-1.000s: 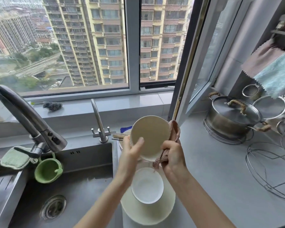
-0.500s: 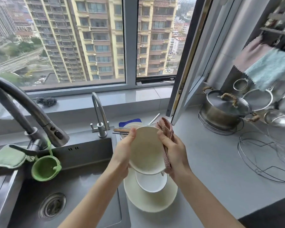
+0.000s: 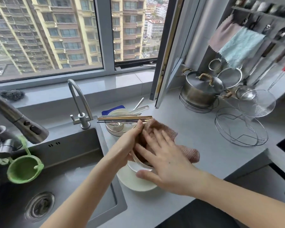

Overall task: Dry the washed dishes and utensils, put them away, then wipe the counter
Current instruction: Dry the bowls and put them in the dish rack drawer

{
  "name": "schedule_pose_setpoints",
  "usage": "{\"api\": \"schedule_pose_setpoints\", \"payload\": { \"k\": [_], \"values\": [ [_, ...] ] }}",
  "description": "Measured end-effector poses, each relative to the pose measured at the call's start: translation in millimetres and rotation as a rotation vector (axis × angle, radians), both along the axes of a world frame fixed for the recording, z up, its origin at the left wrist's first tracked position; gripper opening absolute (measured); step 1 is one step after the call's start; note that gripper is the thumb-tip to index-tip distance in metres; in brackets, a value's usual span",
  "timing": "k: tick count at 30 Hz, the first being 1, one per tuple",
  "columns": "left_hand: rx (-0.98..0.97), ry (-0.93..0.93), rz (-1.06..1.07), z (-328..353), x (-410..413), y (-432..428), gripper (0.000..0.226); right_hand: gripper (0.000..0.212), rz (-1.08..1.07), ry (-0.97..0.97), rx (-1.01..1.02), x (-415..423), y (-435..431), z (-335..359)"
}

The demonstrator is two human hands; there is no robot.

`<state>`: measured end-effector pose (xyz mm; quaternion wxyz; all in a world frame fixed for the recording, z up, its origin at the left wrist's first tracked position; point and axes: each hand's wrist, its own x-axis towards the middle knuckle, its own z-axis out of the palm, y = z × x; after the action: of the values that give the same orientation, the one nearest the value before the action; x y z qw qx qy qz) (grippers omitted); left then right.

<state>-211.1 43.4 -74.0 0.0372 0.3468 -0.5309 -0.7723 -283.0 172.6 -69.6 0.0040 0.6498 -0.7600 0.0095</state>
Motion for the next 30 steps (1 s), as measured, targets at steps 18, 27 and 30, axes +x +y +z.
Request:
{"api": "schedule_pose_setpoints", "payload": {
  "k": [18,27,30],
  "values": [
    [0.154,-0.059,0.162,1.8,-44.4,123.8,0.037,0.018,-0.158,-0.829,-0.614,-113.1,195.2,57.8],
    [0.076,0.127,0.224,-0.8,-99.4,280.2,0.047,0.045,-0.312,-1.093,-1.016,-111.0,240.6,16.6],
    [-0.097,0.015,0.254,5.5,-99.0,301.0,0.042,0.033,-0.406,-1.574,-0.798,-146.2,254.1,40.6]
  ]
}}
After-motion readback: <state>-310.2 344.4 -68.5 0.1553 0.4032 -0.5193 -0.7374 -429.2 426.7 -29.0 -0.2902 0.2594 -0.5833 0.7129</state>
